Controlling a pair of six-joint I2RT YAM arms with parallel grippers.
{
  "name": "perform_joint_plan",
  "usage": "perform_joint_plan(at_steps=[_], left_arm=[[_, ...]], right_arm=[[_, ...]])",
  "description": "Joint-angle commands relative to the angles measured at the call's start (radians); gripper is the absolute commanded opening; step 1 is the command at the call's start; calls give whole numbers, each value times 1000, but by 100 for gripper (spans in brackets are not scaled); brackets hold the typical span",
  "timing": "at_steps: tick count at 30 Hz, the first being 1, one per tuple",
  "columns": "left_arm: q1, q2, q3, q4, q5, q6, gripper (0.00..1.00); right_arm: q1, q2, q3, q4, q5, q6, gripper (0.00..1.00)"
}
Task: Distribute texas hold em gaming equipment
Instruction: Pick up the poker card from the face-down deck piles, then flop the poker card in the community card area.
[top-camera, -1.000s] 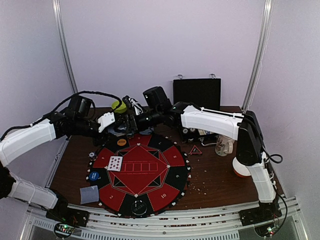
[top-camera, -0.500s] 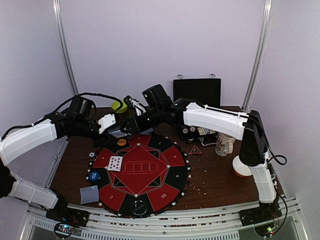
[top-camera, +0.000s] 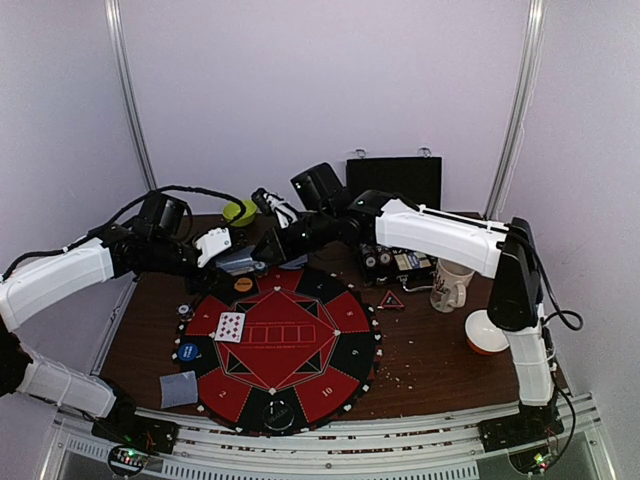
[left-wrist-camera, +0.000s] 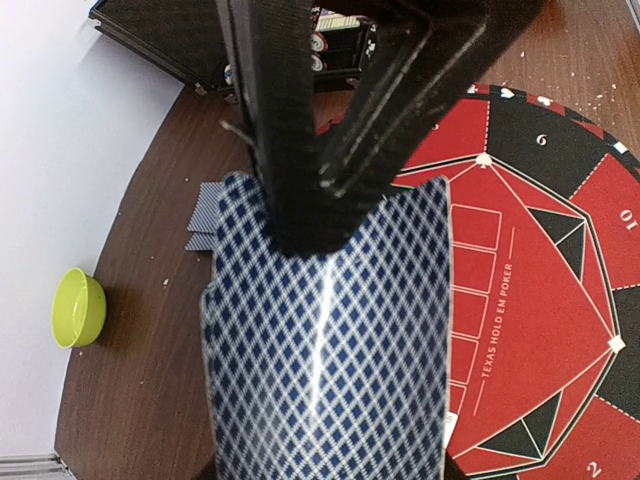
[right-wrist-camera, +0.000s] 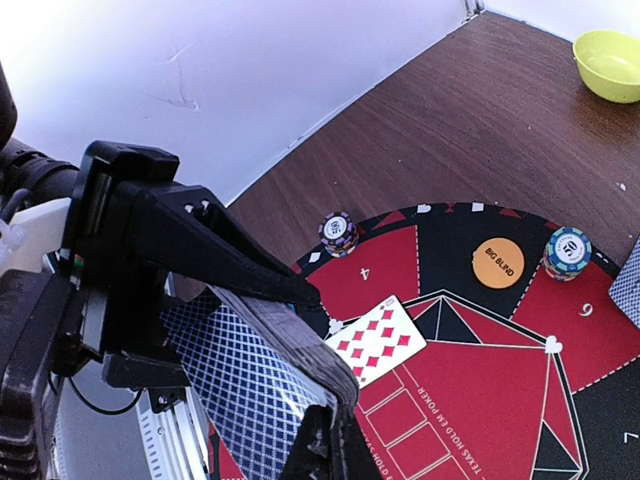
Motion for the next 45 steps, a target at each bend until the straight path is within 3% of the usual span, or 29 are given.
perform_joint_plan(at_steps=[1, 10, 13, 19, 22, 25, 31, 39, 45], left_arm=[[-4, -12, 5, 51, 0, -2, 37], [-3, -4, 4, 77, -69, -35, 37], [6, 11, 16, 99, -125, -78, 37], [69, 48, 62, 122, -216, -184, 37], [112, 42, 59, 149, -242, -223, 37], [135, 33, 59, 164, -252, -243, 38], [157, 25, 56, 176, -242, -247, 38], [167, 14, 50, 178, -233, -244, 38], [171, 16, 48, 178, -237, -238, 38]], right_arm=[[-15, -73, -15, -36, 10, -2, 0], [-42, -204, -101, -55, 169, -42, 0], [-41, -308, -164, -59, 396, -86, 0], [49, -402, -397, -27, 1048, -281, 0], [138, -343, -496, 70, 1229, -416, 0], [200, -178, -440, 72, 1337, -527, 0], [308, 148, -189, -57, 1329, -623, 0], [348, 245, -120, -112, 874, -532, 0], [323, 355, 32, -188, 705, -394, 0]])
